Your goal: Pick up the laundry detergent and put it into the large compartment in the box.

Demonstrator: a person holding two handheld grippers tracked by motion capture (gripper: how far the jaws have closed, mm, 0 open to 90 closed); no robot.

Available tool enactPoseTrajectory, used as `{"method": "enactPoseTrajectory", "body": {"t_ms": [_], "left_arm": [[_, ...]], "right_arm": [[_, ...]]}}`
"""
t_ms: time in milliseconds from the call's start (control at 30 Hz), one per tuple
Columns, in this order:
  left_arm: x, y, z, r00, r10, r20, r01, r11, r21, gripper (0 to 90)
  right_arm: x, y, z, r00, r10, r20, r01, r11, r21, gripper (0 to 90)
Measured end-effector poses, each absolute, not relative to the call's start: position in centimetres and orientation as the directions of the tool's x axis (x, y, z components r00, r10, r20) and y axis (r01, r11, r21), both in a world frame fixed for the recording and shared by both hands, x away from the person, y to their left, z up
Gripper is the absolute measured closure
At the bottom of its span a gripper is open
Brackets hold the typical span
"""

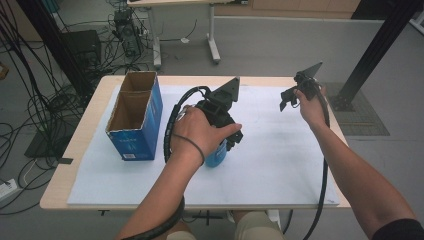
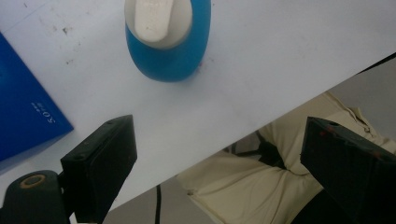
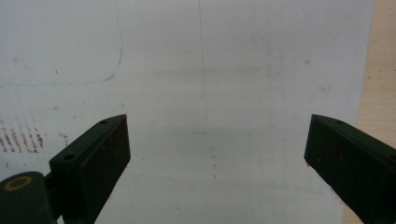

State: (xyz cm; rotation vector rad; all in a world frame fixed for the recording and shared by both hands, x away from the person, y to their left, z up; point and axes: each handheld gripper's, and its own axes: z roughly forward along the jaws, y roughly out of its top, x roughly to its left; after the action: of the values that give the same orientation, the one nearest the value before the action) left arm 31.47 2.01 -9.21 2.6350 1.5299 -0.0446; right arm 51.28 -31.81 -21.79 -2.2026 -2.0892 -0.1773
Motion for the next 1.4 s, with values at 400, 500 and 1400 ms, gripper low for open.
{"method": "enactPoseTrajectory", "body": {"t_ms": [400,500,1400], "left_arm": [[31.4,2.3,-9.2,0.493,0.867,-0.073,0.870,-0.489,0.071,10.8],[31.4,2.4,-9.3,0.491,0.868,-0.077,0.871,-0.486,0.073,10.2],[33.7,2.0,-8.8,0.485,0.874,-0.035,0.873,-0.482,0.078,7.8]], "right_arm": [[51.1,-31.6,-21.6,0.048,0.987,0.156,0.999,-0.050,0.013,7.0],[51.0,-31.5,-21.5,0.047,0.987,0.156,0.999,-0.050,0.014,7.0],[50.8,-31.7,-21.2,0.048,0.986,0.160,0.999,-0.051,0.017,7.0]]}}
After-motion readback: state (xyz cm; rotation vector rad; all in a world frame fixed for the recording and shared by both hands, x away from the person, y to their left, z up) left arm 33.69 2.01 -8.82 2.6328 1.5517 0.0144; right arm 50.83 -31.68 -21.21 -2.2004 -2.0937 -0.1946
